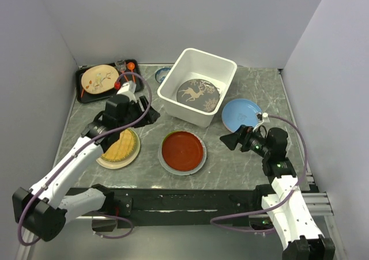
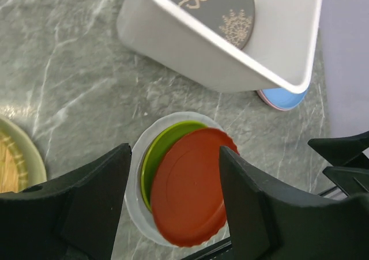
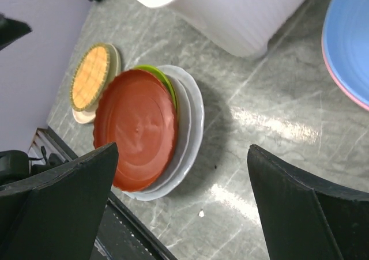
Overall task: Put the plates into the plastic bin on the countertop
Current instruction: Move the plate to the center of the board.
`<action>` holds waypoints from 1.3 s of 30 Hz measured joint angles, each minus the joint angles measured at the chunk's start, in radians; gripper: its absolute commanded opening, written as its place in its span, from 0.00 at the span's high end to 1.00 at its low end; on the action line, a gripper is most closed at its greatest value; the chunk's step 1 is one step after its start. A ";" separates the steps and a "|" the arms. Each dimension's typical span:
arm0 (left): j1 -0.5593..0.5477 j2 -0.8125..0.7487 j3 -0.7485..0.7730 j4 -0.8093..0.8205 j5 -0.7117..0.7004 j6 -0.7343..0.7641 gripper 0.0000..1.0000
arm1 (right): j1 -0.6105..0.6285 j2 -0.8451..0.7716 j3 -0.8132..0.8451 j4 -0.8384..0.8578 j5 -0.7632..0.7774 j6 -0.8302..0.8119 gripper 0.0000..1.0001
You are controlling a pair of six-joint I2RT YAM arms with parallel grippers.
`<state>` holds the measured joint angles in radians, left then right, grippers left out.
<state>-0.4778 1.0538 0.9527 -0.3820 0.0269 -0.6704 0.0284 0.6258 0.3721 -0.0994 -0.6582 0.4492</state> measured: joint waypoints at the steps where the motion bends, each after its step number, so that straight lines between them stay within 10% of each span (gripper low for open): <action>1: 0.000 -0.016 -0.015 -0.004 -0.008 -0.004 0.33 | 0.000 0.013 0.000 -0.002 0.001 0.000 0.00; 22: -0.004 0.006 -0.204 0.049 -0.002 -0.003 0.39 | 0.002 0.047 0.000 -0.052 0.167 0.026 0.03; 31: -0.004 0.011 -0.209 0.090 0.026 0.004 0.38 | -0.005 0.105 0.046 -0.118 0.464 0.134 0.05; 35: -0.004 0.011 -0.220 0.106 0.037 0.004 0.37 | -0.051 0.168 0.087 -0.115 0.541 0.172 0.31; 39: -0.004 0.011 -0.230 0.117 0.048 0.004 0.37 | -0.137 0.246 0.094 -0.069 0.533 0.201 0.34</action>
<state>-0.4816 1.0645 0.7223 -0.2653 0.0750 -0.6662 -0.1085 0.8715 0.4660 -0.1680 -0.1249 0.6506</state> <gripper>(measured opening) 0.625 0.678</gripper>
